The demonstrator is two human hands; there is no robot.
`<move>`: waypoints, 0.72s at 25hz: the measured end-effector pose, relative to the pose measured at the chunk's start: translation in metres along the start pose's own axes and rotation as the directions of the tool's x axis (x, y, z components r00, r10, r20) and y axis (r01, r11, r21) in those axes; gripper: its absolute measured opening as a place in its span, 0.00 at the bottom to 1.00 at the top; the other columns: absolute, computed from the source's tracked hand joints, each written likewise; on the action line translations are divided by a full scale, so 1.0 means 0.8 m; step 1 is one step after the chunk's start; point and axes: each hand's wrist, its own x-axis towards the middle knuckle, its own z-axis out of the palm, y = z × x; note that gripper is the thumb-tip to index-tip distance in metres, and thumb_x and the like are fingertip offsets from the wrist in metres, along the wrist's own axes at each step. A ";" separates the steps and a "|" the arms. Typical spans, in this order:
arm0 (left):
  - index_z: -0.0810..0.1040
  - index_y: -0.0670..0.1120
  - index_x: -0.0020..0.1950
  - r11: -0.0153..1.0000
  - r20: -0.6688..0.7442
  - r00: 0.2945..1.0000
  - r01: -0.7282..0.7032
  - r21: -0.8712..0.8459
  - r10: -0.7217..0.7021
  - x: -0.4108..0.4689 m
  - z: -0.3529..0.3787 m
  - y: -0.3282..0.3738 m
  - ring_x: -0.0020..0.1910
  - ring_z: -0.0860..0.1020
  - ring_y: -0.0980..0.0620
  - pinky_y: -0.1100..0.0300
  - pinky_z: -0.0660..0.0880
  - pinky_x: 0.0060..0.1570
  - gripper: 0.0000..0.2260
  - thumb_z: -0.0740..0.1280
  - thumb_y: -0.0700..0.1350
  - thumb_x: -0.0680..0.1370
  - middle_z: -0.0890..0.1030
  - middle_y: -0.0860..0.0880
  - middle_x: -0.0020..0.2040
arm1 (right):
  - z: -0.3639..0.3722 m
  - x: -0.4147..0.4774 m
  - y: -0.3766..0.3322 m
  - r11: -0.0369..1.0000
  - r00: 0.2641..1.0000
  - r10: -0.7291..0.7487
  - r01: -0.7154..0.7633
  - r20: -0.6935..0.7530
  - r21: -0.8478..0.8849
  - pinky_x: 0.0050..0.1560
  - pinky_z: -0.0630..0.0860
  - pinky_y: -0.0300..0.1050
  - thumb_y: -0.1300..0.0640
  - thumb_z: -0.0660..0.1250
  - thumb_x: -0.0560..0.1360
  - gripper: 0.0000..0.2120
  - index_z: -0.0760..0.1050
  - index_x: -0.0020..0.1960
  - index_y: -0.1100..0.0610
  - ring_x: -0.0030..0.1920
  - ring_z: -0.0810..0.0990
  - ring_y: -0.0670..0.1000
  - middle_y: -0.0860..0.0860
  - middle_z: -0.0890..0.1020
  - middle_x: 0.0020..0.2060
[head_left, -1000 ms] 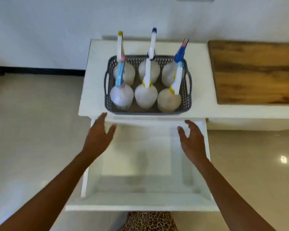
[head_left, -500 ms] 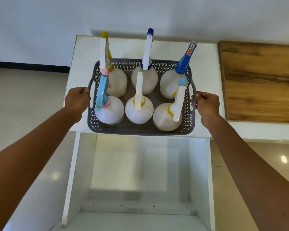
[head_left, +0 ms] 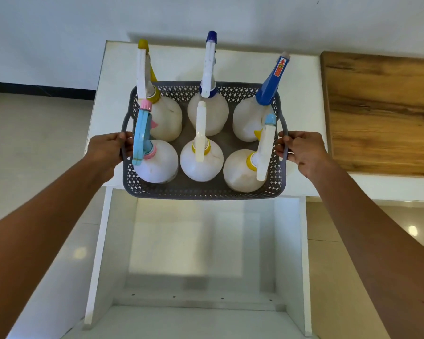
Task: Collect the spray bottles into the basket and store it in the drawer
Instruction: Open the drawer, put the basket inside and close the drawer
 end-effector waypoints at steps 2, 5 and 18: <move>0.77 0.42 0.42 1.000 0.021 1.000 -0.021 -0.016 0.022 -0.014 -0.008 -0.013 0.28 0.79 0.57 0.70 0.76 0.27 0.09 0.59 0.39 0.79 0.78 0.47 0.35 | -0.008 -0.016 0.008 1.000 1.000 -0.001 0.001 0.005 -0.001 0.36 0.80 0.39 0.67 0.58 0.78 0.10 0.75 0.41 0.60 0.31 0.75 0.48 0.53 0.75 0.33; 0.76 0.43 0.41 0.998 0.045 0.998 -0.053 -0.016 0.054 -0.040 -0.024 -0.030 0.33 0.77 0.55 0.70 0.77 0.29 0.10 0.59 0.39 0.79 0.76 0.46 0.38 | -0.021 -0.048 0.026 1.000 1.000 0.003 -0.003 -0.003 0.014 0.41 0.80 0.41 0.66 0.59 0.78 0.09 0.76 0.42 0.61 0.33 0.75 0.48 0.53 0.76 0.34; 0.76 0.38 0.57 0.991 0.072 0.990 0.116 0.060 -0.121 -0.190 -0.119 -0.194 0.41 0.77 0.49 0.60 0.78 0.43 0.11 0.58 0.40 0.79 0.79 0.45 0.42 | -0.086 -0.221 0.208 0.996 0.996 0.089 -0.088 -0.019 0.018 0.33 0.79 0.32 0.69 0.60 0.76 0.09 0.77 0.51 0.62 0.27 0.81 0.42 0.48 0.83 0.29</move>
